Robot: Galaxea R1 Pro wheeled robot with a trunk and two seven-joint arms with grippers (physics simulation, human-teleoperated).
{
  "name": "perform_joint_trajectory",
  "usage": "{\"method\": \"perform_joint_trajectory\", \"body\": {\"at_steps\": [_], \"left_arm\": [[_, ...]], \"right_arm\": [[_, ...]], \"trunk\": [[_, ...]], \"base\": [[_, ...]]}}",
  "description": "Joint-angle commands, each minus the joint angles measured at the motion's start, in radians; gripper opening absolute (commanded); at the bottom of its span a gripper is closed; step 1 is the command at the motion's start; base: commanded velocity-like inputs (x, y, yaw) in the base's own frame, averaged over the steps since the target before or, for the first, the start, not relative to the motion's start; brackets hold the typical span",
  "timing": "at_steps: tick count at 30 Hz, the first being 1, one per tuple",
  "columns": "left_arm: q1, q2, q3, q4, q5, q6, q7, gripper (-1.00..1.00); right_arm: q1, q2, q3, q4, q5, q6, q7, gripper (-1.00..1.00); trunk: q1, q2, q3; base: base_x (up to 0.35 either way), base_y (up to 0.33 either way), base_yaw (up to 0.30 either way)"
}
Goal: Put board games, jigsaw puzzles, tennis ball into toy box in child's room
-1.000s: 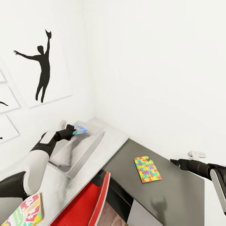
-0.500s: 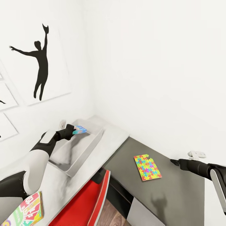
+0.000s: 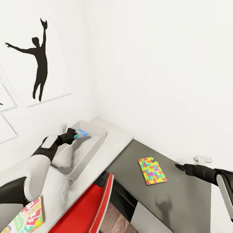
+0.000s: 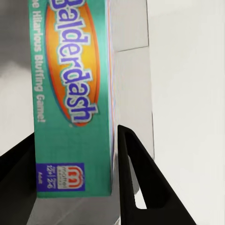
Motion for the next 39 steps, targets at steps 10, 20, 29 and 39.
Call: {"method": "perform_joint_trajectory", "body": {"at_steps": [10, 20, 29, 39], "left_arm": [[-0.002, -0.001, 0.003, -0.002, 0.011, 0.002, 0.009, -1.00], [-0.021, -0.008, 0.004, -0.003, 0.018, 0.004, 0.009, -1.00], [-0.031, -0.012, 0.004, -0.003, 0.020, 0.005, 0.009, -1.00], [-0.033, -0.014, 0.003, -0.003, 0.021, 0.008, 0.009, -1.00]], "right_arm": [[-0.001, 0.000, 0.000, -0.001, -0.009, 0.006, -0.004, 1.00], [0.000, 0.005, 0.001, -0.001, -0.008, 0.006, -0.005, 1.00], [0.000, 0.005, 0.001, -0.001, -0.007, 0.006, -0.005, 1.00], [0.000, 0.005, 0.001, -0.001, -0.005, 0.006, -0.005, 1.00]], "trunk": [[0.000, -0.002, -0.018], [0.000, -0.002, -0.034], [0.000, -0.002, -0.049], [0.000, -0.002, -0.065]], "base": [[0.000, 0.000, 0.000], [0.000, 0.000, 0.000], [0.000, 0.000, 0.000], [0.000, 0.000, 0.000]]}}
